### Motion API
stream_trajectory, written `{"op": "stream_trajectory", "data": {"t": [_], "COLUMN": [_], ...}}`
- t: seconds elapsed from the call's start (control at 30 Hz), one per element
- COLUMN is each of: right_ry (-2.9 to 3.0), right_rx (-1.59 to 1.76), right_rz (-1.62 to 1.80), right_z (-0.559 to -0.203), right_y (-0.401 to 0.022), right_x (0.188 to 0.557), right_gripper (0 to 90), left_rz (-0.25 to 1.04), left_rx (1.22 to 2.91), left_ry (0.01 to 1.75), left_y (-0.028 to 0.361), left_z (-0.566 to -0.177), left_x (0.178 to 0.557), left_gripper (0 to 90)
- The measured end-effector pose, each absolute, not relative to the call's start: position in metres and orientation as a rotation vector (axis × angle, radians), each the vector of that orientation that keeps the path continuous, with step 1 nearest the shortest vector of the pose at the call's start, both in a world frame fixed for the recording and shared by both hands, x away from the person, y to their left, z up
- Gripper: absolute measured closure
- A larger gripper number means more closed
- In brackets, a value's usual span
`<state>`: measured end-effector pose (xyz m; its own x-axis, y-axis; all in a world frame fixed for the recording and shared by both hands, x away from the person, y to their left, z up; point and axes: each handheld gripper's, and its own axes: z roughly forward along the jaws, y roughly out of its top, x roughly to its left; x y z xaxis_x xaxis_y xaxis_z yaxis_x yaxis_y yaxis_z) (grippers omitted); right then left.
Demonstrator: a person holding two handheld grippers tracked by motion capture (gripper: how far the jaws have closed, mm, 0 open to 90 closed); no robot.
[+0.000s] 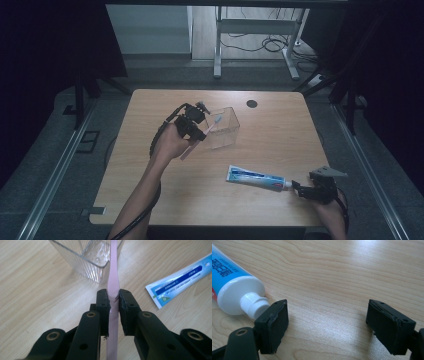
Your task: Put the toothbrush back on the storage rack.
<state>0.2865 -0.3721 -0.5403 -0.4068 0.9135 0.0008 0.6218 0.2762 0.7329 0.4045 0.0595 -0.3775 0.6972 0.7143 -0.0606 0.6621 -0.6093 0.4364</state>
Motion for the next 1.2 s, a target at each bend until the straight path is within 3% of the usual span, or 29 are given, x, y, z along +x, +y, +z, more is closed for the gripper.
{"op": "stream_trajectory", "data": {"t": [1.2], "right_ry": [2.135], "right_rx": [1.376], "right_rz": [0.932], "right_z": [-0.540], "right_y": [-0.372], "right_x": [0.286], "right_gripper": [17.6], "left_rz": [0.264], "left_rx": [2.367], "left_ry": [1.049], "left_y": [0.023], "left_z": [-0.361], "left_x": [0.462], "left_gripper": [79.0]}}
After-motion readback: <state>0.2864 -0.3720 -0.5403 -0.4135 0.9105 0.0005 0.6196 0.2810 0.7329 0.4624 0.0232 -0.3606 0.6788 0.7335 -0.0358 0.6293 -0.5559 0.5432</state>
